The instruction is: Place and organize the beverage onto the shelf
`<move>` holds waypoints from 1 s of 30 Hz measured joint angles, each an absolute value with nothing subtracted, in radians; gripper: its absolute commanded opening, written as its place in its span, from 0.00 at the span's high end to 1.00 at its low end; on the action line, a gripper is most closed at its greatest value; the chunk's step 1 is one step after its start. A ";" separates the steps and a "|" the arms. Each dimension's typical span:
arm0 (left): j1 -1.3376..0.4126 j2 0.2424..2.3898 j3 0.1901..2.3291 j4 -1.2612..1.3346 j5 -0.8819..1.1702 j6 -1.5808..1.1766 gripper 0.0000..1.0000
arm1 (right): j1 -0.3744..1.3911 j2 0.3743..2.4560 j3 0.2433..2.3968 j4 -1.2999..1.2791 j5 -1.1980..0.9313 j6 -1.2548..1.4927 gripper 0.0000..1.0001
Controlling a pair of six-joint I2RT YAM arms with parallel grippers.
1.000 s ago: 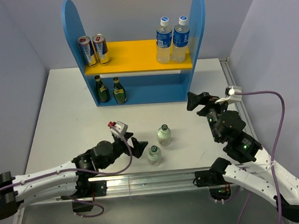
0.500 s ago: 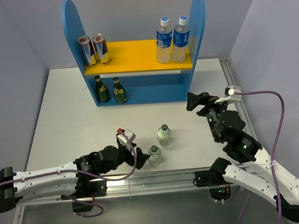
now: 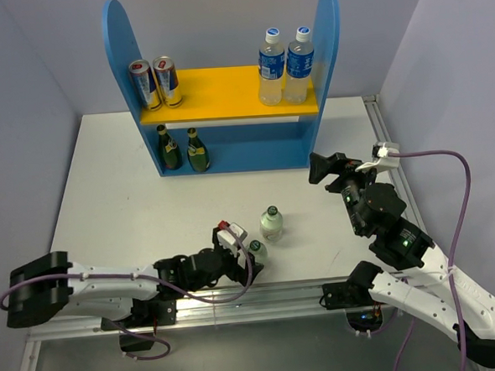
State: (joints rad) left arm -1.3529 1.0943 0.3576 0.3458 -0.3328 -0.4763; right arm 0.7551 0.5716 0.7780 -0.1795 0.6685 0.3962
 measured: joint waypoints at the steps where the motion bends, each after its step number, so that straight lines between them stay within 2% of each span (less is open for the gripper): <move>1: -1.358 1.128 0.358 0.369 -0.356 -0.484 0.01 | 0.755 0.572 0.778 -0.179 0.669 0.397 0.01; 7: -1.385 1.316 0.357 0.594 -0.567 -0.497 0.01 | 0.755 0.570 0.778 -0.180 0.668 0.397 0.01; 13: -1.385 1.518 0.444 0.671 -0.670 -0.482 0.01 | 0.755 0.567 0.778 -0.180 0.665 0.400 0.01; 16: -1.385 1.594 0.503 0.698 -0.698 -0.464 0.21 | 0.755 0.565 0.778 -0.180 0.665 0.401 0.01; 17: -1.385 1.610 0.515 0.704 -0.701 -0.461 0.37 | 0.755 0.564 0.778 -0.180 0.665 0.401 0.01; 19: -1.382 1.635 0.536 0.722 -0.715 -0.446 0.52 | 0.755 0.561 0.778 -0.180 0.665 0.401 0.01; 20: -1.378 1.638 0.538 0.724 -0.716 -0.438 0.69 | 0.755 0.560 0.778 -0.180 0.665 0.401 0.01; 22: -1.373 1.639 0.538 0.723 -0.723 -0.434 0.84 | 0.755 0.559 0.778 -0.180 0.665 0.401 0.01; 23: -1.371 1.639 0.538 0.723 -0.725 -0.433 0.97 | 0.755 0.558 0.778 -0.180 0.665 0.401 0.01; 24: -1.368 1.639 0.537 0.722 -0.730 -0.432 1.00 | 0.755 0.558 0.778 -0.180 0.665 0.402 0.01; 30: -1.355 1.575 0.483 0.680 -0.782 -0.439 1.00 | 0.755 0.558 0.777 -0.180 0.664 0.404 0.01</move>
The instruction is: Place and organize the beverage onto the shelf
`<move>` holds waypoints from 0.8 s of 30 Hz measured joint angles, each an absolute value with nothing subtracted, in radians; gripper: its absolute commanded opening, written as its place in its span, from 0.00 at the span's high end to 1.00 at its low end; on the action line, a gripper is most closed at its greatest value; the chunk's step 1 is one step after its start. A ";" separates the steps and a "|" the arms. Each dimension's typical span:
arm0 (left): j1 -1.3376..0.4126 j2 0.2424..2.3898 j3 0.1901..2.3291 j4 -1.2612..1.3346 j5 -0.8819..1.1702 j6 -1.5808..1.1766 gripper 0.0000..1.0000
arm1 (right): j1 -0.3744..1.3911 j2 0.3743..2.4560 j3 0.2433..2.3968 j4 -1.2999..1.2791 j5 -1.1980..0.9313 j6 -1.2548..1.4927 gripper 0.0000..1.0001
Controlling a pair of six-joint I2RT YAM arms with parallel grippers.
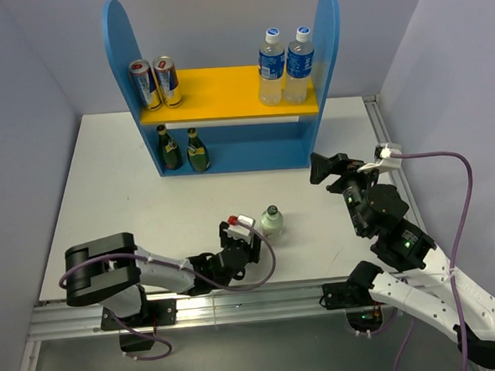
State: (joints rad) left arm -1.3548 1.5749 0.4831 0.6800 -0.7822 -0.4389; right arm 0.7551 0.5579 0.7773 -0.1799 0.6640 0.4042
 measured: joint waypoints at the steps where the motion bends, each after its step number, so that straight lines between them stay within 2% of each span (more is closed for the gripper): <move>1: -1.348 1.546 0.458 0.672 -0.793 -0.442 1.00 | 0.755 0.558 0.777 -0.180 0.663 0.404 0.01; 6: -1.238 1.448 0.374 0.665 -0.778 -0.445 1.00 | 0.755 0.557 0.762 -0.177 0.660 0.406 0.01; 11: -1.076 1.464 0.396 0.672 -0.723 -0.384 1.00 | 0.755 0.558 0.750 -0.178 0.645 0.413 0.01; 14: -0.994 1.530 0.490 0.672 -0.665 -0.334 1.00 | 0.755 0.558 0.746 -0.178 0.638 0.418 0.01; 24: -0.830 1.886 0.997 0.694 -0.471 -0.226 1.00 | 0.755 0.556 0.746 -0.179 0.619 0.426 0.01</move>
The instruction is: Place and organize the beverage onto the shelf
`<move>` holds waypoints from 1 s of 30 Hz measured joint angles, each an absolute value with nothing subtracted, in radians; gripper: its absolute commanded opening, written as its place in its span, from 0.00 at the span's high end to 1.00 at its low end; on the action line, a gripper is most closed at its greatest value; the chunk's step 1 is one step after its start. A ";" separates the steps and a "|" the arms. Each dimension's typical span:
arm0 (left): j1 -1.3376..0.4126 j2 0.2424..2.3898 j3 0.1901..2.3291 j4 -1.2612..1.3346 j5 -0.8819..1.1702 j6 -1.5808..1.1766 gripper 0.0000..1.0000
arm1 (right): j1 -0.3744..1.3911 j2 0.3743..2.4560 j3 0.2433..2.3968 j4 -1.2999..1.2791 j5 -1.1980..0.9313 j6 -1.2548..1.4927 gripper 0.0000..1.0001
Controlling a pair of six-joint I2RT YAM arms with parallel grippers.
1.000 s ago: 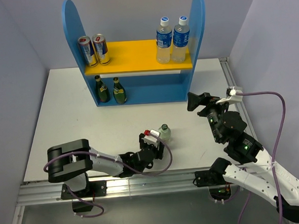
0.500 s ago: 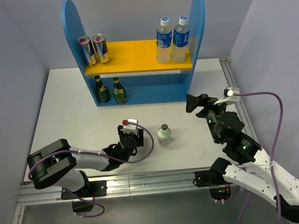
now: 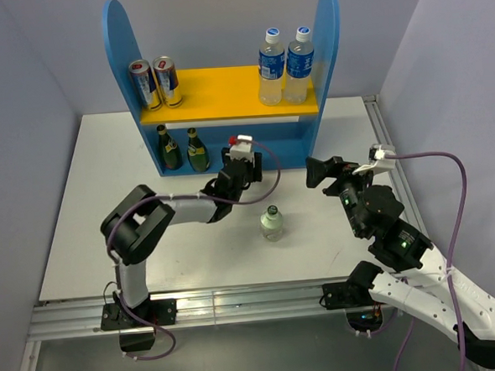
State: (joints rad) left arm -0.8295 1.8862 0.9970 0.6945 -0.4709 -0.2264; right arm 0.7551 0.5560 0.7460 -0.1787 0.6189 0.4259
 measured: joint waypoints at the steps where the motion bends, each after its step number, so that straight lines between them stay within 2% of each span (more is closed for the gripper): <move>1: -0.821 1.915 1.032 0.694 -0.458 -0.224 1.00 | 0.755 0.554 0.746 -0.179 0.617 0.426 0.01; 15: -0.702 2.239 1.431 0.603 -0.340 -0.204 0.99 | 0.755 0.554 0.744 -0.175 0.577 0.434 0.01; 18: -0.689 2.270 1.478 0.601 -0.335 -0.203 0.63 | 0.755 0.557 0.744 -0.172 0.574 0.435 0.01; 19: -0.688 2.273 1.484 0.601 -0.333 -0.203 0.39 | 0.755 0.559 0.744 -0.172 0.574 0.436 0.01; 21: -0.686 2.273 1.484 0.600 -0.331 -0.202 0.19 | 0.755 0.562 0.743 -0.171 0.573 0.438 0.01; 22: -0.686 2.273 1.484 0.599 -0.330 -0.201 0.01 | 0.755 0.562 0.743 -0.172 0.573 0.438 0.01; 30: -0.688 2.236 1.399 0.632 -0.326 -0.202 0.01 | 0.755 0.578 0.731 -0.165 0.562 0.441 0.01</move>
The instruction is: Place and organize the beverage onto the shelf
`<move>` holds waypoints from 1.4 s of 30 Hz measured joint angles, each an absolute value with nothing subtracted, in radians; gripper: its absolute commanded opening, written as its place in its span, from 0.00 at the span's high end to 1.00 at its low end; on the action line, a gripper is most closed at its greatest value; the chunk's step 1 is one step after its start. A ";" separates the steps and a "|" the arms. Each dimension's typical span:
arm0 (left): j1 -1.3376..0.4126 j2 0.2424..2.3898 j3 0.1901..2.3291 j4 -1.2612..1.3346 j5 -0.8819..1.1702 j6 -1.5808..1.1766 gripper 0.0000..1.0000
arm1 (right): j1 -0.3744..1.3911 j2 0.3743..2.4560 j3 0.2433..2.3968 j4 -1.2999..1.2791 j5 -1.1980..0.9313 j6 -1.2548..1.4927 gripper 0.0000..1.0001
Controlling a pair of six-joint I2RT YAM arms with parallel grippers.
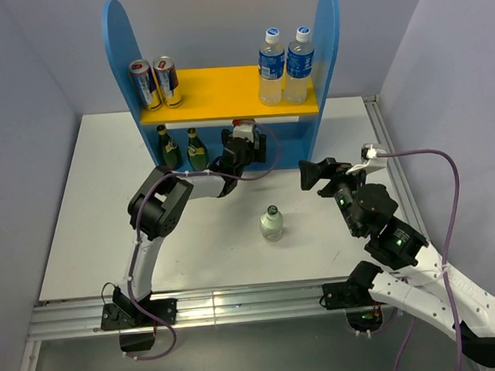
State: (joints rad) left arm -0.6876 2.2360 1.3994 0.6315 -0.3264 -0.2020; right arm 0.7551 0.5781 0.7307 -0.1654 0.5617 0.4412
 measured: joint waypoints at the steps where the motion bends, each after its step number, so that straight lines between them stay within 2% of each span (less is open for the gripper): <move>1: -0.689 2.225 1.384 0.633 -0.326 -0.202 0.01 | 0.755 0.579 0.731 -0.165 0.560 0.441 0.01; 21: -0.768 1.948 1.120 0.599 -0.385 -0.197 0.01 | 0.755 0.569 0.731 -0.174 0.566 0.441 0.01; 26: -0.790 1.840 0.998 0.561 -0.400 -0.203 0.01 | 0.755 0.565 0.731 -0.175 0.573 0.442 0.01; 36: -0.928 1.528 0.658 0.476 -0.497 -0.328 0.01 | 0.755 0.573 0.731 -0.177 0.580 0.442 0.01; 42: -1.095 1.449 0.591 0.374 -0.546 -0.409 0.01 | 0.755 0.583 0.731 -0.178 0.582 0.442 0.01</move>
State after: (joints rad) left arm -1.0954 1.4487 0.5915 0.3744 -0.5465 -0.4091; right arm 0.7551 0.5827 0.7311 -0.1780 0.5816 0.4416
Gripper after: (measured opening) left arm 0.993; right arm 0.991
